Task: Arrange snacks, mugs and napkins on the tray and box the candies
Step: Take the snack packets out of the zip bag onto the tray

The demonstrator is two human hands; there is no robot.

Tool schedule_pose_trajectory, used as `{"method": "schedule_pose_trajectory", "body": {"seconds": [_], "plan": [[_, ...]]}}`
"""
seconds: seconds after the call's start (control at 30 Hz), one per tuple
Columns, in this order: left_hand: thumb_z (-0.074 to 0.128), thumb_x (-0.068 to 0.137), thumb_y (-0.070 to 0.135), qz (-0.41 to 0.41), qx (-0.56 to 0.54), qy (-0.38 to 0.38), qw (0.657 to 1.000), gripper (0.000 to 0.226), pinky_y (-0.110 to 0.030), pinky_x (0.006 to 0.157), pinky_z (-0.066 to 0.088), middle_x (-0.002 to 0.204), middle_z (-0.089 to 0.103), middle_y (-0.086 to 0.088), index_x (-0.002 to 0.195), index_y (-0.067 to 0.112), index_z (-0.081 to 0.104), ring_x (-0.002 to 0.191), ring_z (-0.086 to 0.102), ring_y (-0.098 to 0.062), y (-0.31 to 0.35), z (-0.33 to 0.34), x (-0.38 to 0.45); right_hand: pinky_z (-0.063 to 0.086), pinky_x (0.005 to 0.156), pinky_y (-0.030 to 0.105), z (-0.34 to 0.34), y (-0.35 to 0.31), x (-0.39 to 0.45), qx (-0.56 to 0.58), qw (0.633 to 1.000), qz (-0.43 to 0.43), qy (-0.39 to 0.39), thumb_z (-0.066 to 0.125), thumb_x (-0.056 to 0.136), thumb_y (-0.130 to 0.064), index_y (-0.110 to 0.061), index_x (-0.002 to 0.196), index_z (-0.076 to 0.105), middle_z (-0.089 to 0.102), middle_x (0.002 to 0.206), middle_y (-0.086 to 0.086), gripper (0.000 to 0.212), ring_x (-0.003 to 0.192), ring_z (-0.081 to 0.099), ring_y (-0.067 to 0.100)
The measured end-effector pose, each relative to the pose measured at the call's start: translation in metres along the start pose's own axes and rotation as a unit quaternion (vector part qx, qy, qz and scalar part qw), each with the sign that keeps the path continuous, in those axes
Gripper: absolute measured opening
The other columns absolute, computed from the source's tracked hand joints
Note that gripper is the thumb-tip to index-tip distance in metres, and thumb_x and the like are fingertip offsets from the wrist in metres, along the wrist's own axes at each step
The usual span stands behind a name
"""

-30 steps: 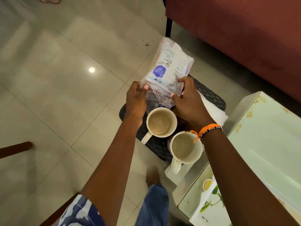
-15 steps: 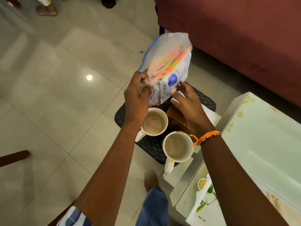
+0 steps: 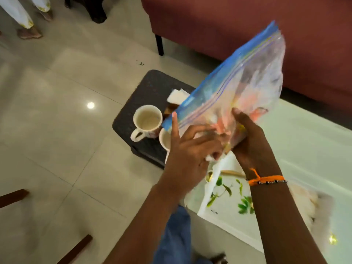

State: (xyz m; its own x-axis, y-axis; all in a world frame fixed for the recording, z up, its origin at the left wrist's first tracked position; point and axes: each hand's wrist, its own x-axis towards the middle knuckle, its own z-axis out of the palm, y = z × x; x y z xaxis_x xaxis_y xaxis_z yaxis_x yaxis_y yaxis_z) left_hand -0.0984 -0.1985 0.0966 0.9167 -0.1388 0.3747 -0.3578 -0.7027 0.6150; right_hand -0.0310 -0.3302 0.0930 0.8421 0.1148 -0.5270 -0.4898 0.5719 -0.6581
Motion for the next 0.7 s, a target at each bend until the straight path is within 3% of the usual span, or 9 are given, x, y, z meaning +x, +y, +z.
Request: {"method": "schedule_pose_trajectory", "body": {"seconds": [0.13,0.2,0.27,0.4,0.43,0.5,0.57,0.6,0.7], "plan": [[0.07,0.063,0.006,0.022,-0.011,-0.053,0.998,0.018,-0.065,0.111,0.016,0.095,0.072,0.014,0.064,0.022,0.064,0.103,0.057,-0.013,0.07,0.026,-0.046,0.057,0.073,0.029,-0.079,0.005,-0.068,-0.026,0.998,-0.029,0.049,0.053,0.085,-0.004,-0.008,0.111,0.059,0.066,0.098,0.01,0.027,0.08,0.067,0.019],[0.068,0.065,0.012,0.035,-0.061,-0.11,0.991,0.017,-0.058,0.11,0.024,0.11,0.067,0.01,0.078,0.022,0.067,0.112,0.052,-0.013,0.1,0.032,-0.068,0.057,0.073,0.029,-0.117,0.009,-0.1,-0.013,0.997,-0.025,0.07,0.052,0.085,-0.004,-0.009,0.105,0.061,0.069,0.09,0.007,0.022,0.077,0.068,0.018],[0.069,0.068,0.02,0.013,-0.149,-0.146,0.978,0.032,-0.046,0.109,0.032,0.124,0.055,0.006,0.1,0.019,0.064,0.124,0.044,-0.011,0.125,0.037,-0.087,0.059,0.074,0.029,-0.154,0.013,-0.134,-0.023,0.995,-0.013,0.098,0.052,0.086,-0.004,-0.006,0.112,0.06,0.071,0.09,0.005,0.027,0.078,0.069,0.016],[0.059,0.081,0.025,-0.228,-0.207,-0.079,0.948,0.031,-0.025,0.096,0.04,0.116,0.044,0.022,0.111,0.026,0.054,0.115,0.044,-0.009,0.155,0.052,-0.111,0.059,0.066,0.026,-0.216,0.028,-0.188,-0.055,0.993,0.018,0.104,0.059,0.081,-0.005,-0.003,0.112,0.06,0.076,0.084,0.0,0.031,0.077,0.072,0.014],[0.057,0.084,0.022,-0.309,-0.196,-0.089,0.927,0.026,-0.025,0.091,0.041,0.111,0.049,0.018,0.11,0.024,0.054,0.108,0.049,-0.013,0.157,0.059,-0.113,0.058,0.064,0.025,-0.227,0.034,-0.198,-0.064,0.993,0.024,0.1,0.062,0.077,-0.007,-0.007,0.107,0.062,0.077,0.082,-0.002,0.03,0.077,0.072,0.013],[0.051,0.09,0.016,-0.448,-0.216,-0.19,0.846,0.016,-0.029,0.079,0.044,0.097,0.057,0.003,0.105,0.017,0.056,0.09,0.056,-0.019,0.157,0.07,-0.117,0.059,0.065,0.028,-0.243,0.047,-0.214,-0.073,0.992,0.032,0.096,0.065,0.073,-0.008,-0.015,0.101,0.065,0.077,0.086,-0.003,0.029,0.081,0.073,0.014],[0.047,0.092,0.012,-0.5,-0.27,-0.266,0.778,0.014,-0.022,0.062,0.046,0.08,0.057,-0.002,0.097,0.015,0.059,0.068,0.056,-0.013,0.158,0.076,-0.124,0.06,0.075,0.035,-0.252,0.06,-0.219,-0.076,0.993,0.04,0.085,0.065,0.075,-0.008,-0.017,0.107,0.064,0.075,0.095,-0.001,0.033,0.09,0.071,0.018],[0.049,0.091,0.012,-0.502,-0.295,-0.273,0.766,0.012,-0.018,0.056,0.046,0.073,0.057,0.0,0.091,0.018,0.06,0.059,0.055,-0.008,0.161,0.078,-0.128,0.058,0.082,0.04,-0.255,0.067,-0.22,-0.08,0.992,0.046,0.081,0.064,0.076,-0.008,-0.015,0.113,0.061,0.072,0.101,0.003,0.038,0.094,0.068,0.021],[0.064,0.083,0.019,-0.465,-0.298,-0.303,0.777,0.013,-0.016,0.055,0.05,0.072,0.058,0.003,0.096,0.02,0.059,0.056,0.057,-0.002,0.169,0.082,-0.138,0.052,0.085,0.043,-0.256,0.082,-0.215,-0.108,0.99,0.062,0.069,0.055,0.084,-0.001,-0.008,0.123,0.052,0.067,0.109,0.012,0.04,0.096,0.063,0.025]]}}
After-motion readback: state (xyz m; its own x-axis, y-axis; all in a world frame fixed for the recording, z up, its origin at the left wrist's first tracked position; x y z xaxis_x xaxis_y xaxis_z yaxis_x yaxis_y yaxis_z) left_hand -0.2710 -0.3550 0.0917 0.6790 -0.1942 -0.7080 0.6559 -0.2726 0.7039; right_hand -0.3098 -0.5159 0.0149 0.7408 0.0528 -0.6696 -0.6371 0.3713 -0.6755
